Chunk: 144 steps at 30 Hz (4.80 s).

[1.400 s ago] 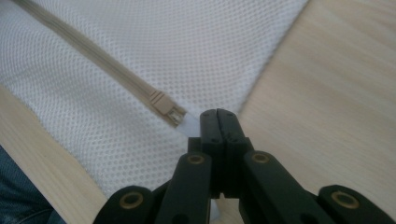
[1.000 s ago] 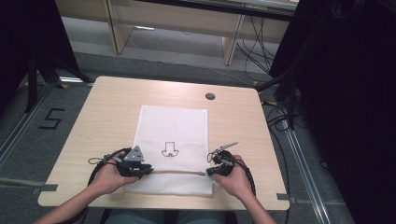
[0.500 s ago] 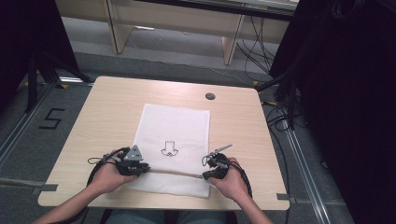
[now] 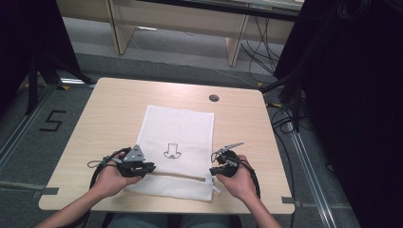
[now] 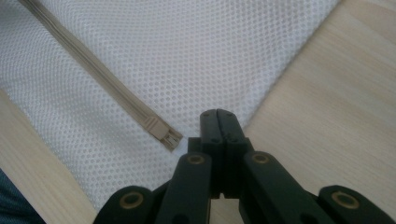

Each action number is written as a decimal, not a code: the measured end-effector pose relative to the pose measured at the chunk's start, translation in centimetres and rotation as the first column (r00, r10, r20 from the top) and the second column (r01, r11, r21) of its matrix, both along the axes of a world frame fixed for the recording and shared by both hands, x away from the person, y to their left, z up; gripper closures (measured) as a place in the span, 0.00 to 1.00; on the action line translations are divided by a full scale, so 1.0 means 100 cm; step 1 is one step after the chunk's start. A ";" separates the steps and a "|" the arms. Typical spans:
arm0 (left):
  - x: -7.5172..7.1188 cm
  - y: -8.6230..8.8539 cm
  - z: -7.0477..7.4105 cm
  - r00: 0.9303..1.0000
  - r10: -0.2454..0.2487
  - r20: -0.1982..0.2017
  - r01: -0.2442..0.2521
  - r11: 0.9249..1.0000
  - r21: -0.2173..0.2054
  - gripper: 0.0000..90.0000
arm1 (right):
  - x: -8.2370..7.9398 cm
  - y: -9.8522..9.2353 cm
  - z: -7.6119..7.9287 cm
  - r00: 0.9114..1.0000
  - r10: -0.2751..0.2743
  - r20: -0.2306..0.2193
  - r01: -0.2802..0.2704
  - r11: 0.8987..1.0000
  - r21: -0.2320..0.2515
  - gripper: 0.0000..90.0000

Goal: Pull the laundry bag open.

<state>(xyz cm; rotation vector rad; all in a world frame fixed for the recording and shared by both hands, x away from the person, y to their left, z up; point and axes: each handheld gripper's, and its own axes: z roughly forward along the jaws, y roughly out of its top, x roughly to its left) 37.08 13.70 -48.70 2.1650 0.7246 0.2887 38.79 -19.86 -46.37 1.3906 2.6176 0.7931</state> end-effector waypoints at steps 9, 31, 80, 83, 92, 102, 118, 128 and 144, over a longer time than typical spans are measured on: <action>0.001 -0.032 0.009 0.998 -0.062 0.018 0.063 0.996 -0.063 0.84 | 0.000 -0.003 -0.008 0.997 -0.038 -0.072 0.037 0.999 -0.012 1.00; 0.013 -0.071 0.007 0.993 -0.109 0.037 0.112 0.990 -0.088 0.59 | -0.006 -0.003 -0.003 1.000 -0.014 -0.010 0.013 0.998 -0.058 1.00; 0.015 -0.147 -0.024 0.956 -0.277 -0.091 0.275 0.961 -0.032 0.81 | -0.004 0.007 -0.020 0.995 -0.012 -0.102 0.009 0.999 -0.036 1.00; 0.015 -0.147 -0.023 0.957 -0.277 -0.090 0.276 0.961 -0.028 0.82 | -0.004 0.006 -0.020 0.995 -0.017 -0.097 0.012 0.999 -0.043 1.00; 0.016 -0.147 -0.023 0.956 -0.272 -0.105 0.268 0.962 -0.056 0.90 | -0.003 0.005 -0.021 0.994 -0.002 -0.106 -0.001 1.000 -0.026 1.00; 0.013 -0.152 -0.022 0.960 -0.257 -0.113 0.252 0.966 -0.060 0.96 | -0.004 0.006 -0.021 0.996 0.006 -0.094 -0.009 1.000 -0.030 1.00; 0.011 -0.148 -0.018 0.961 -0.253 -0.110 0.250 0.967 -0.040 0.97 | -0.006 0.008 -0.020 0.996 -0.003 -0.084 -0.001 0.999 -0.048 1.00; 0.009 -0.146 -0.017 0.964 -0.243 -0.111 0.240 0.970 -0.043 0.97 | -0.005 0.007 -0.021 0.996 0.008 -0.087 -0.011 0.999 -0.037 1.00; 0.009 -0.143 -0.014 0.962 -0.256 -0.099 0.253 0.966 -0.046 0.97 | -0.004 0.006 -0.021 0.996 0.011 -0.087 -0.014 0.999 -0.038 1.00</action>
